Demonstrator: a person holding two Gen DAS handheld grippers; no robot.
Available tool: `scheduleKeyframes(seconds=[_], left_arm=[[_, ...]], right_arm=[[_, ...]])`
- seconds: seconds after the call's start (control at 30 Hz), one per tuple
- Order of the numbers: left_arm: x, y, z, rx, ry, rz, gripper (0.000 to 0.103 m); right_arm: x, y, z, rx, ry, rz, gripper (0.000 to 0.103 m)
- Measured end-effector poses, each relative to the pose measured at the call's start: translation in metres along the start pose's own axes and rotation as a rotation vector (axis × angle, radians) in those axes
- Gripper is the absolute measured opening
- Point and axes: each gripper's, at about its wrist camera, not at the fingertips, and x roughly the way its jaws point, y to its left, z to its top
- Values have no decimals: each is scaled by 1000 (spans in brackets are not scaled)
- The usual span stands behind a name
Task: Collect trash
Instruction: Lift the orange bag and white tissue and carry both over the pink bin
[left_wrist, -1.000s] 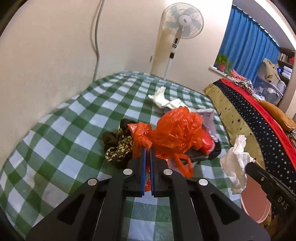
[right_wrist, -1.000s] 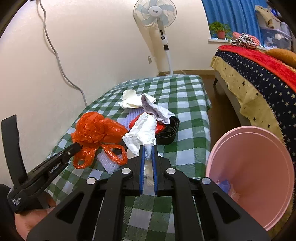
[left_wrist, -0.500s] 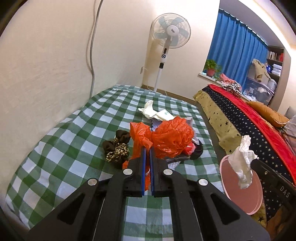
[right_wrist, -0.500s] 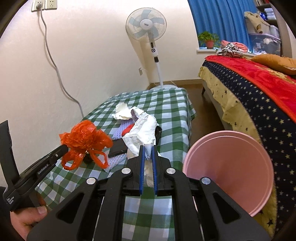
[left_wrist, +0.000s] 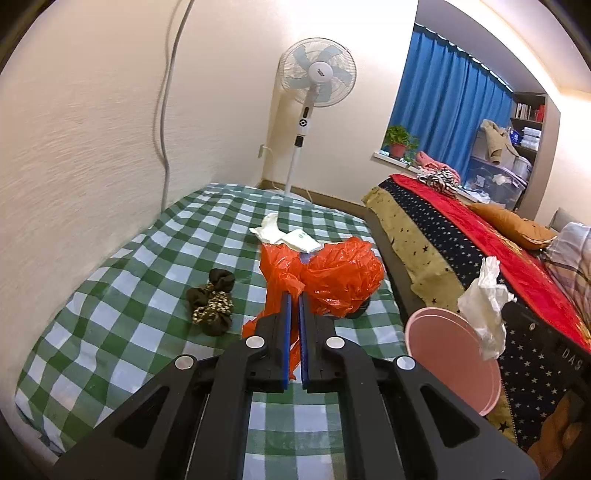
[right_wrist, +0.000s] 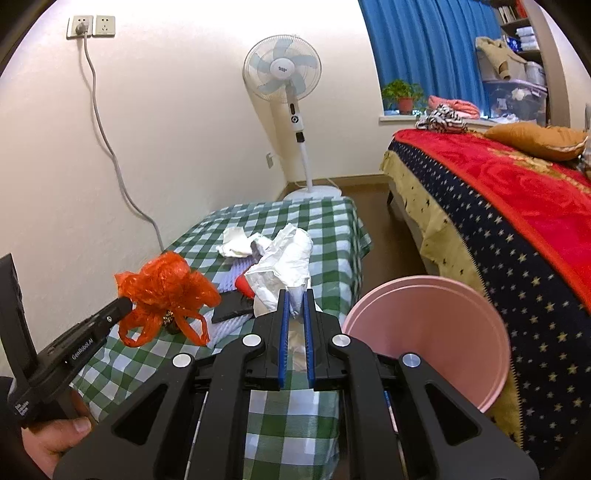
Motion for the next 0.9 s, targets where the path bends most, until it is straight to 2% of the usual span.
scheduleKeyframes(seconds=[0.47, 0.9], left_arm=[[0, -17, -2, 12, 1, -45, 4], [5, -40, -7, 33, 19, -74, 4]], right_arm=[[-32, -30, 20, 23, -23, -53, 8], [-44, -68, 31, 42, -45, -100, 8]])
